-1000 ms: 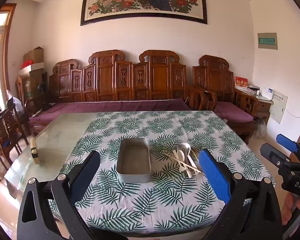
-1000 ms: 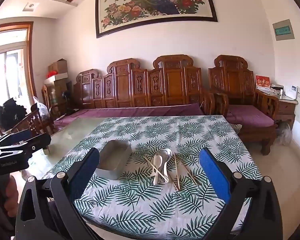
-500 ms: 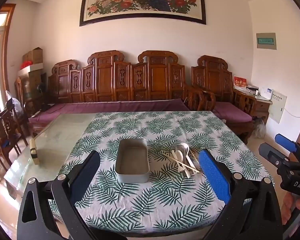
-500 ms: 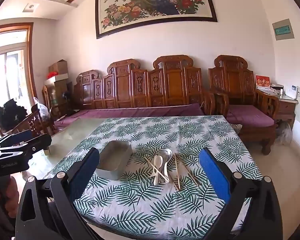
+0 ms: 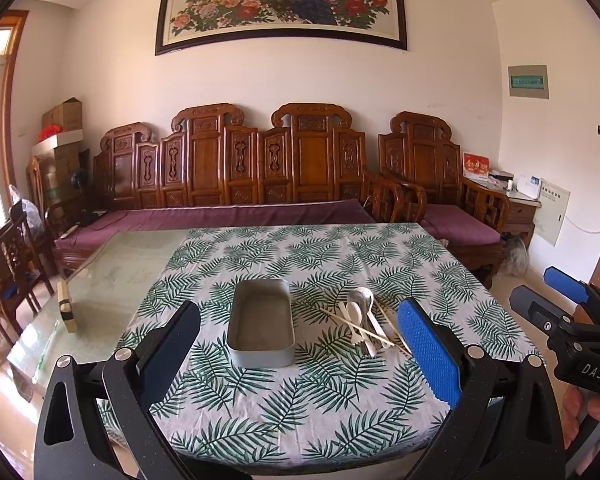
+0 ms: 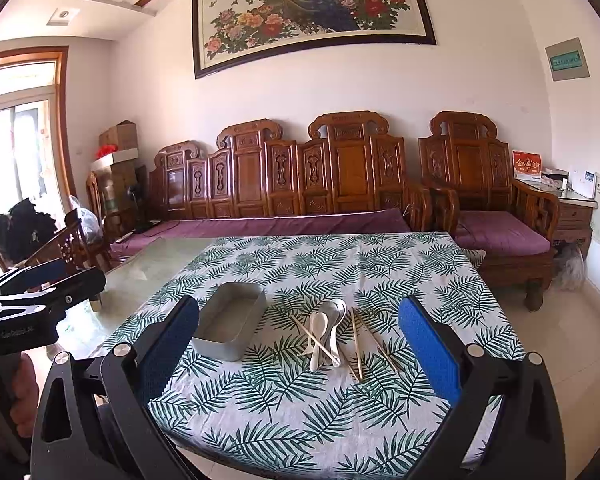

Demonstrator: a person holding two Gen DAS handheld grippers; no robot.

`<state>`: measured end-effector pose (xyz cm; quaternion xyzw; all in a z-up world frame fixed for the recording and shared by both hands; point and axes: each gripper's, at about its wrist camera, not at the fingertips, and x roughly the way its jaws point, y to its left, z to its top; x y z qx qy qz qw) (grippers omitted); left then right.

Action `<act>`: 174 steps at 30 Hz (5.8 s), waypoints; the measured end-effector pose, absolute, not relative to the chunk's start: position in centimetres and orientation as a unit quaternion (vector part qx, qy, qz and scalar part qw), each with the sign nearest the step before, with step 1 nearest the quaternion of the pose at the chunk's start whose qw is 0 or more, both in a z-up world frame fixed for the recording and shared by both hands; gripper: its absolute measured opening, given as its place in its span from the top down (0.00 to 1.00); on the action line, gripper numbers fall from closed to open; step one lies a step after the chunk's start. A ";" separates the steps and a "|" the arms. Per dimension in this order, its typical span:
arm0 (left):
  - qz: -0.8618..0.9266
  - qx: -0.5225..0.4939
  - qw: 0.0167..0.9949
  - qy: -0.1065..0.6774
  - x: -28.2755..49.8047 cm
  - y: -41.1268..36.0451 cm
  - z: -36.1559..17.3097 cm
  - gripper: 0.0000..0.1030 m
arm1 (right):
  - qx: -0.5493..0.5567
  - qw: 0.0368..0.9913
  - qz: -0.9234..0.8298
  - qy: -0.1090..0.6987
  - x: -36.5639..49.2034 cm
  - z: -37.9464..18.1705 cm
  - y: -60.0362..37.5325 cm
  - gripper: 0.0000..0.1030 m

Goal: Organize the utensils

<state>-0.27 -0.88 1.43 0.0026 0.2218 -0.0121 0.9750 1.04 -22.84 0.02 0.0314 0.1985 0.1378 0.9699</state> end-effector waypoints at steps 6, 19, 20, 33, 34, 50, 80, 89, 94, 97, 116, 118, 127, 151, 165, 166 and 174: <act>-0.012 0.002 0.975 0.220 -0.4 -0.8 1.3 0.07 | 0.031 0.970 0.138 0.198 1.1 0.1 -22.8 0.03; -0.012 0.003 0.975 0.222 -0.5 -0.7 1.0 0.07 | 0.033 0.970 0.140 0.197 0.6 1.0 -22.7 0.02; -0.012 0.004 0.975 0.222 -0.4 -0.7 1.0 0.07 | 0.033 0.970 0.140 0.197 0.6 0.9 -22.8 0.03; -0.012 0.004 0.975 0.223 -0.4 -0.7 0.7 0.07 | 0.033 0.970 0.140 0.197 0.6 0.9 -22.8 0.03; -0.013 0.004 0.975 0.223 -0.4 -0.7 0.7 0.07 | 0.033 0.970 0.140 0.196 0.6 1.0 -22.8 0.03; -0.014 0.004 0.973 0.231 -0.2 -0.8 -0.1 0.07 | 0.034 0.969 0.140 0.199 0.6 0.9 -22.6 0.02; -0.036 0.008 0.936 0.350 9.0 0.3 -8.1 0.07 | 0.011 0.946 0.165 0.279 11.4 -7.5 -24.0 0.35; -0.053 0.016 0.923 0.381 13.2 -0.5 -11.1 0.07 | -0.016 0.921 0.201 0.334 18.2 -12.5 -23.4 0.52; -0.069 0.021 0.910 0.409 15.6 -1.2 -13.0 0.07 | -0.038 0.902 0.230 0.364 22.2 -16.2 -22.2 0.58; -0.078 0.018 0.903 0.421 16.8 -1.4 -14.0 0.07 | -0.046 0.889 0.244 0.384 24.4 -18.4 -21.4 0.58; -0.096 0.012 0.886 0.453 20.5 -3.5 -16.7 0.07 | -0.103 0.844 0.316 0.422 27.8 -23.3 -18.4 0.84; -0.094 0.016 0.885 0.456 20.6 -3.9 -17.1 0.07 | -0.103 0.839 0.314 0.431 28.1 -23.8 -18.6 0.85; -0.083 0.025 0.883 0.461 21.9 -5.3 -17.8 0.07 | -0.088 0.833 0.323 0.440 28.0 -23.9 -19.4 0.94; -0.076 -0.007 0.833 0.548 30.8 -8.9 -24.3 0.58 | 0.006 0.873 0.267 0.409 29.8 -21.2 -25.2 0.94; -0.058 0.001 0.834 0.549 30.5 -7.3 -24.2 0.95 | -0.016 0.873 0.264 0.410 29.0 -20.9 -24.0 0.94; -0.059 0.010 0.837 0.544 30.2 -7.2 -23.9 0.95 | -0.016 0.873 0.264 0.410 28.9 -20.9 -23.9 0.94; -0.079 0.046 0.865 0.493 27.4 -6.1 -20.3 0.95 | -0.007 0.867 0.265 0.421 28.2 -21.1 -22.7 0.94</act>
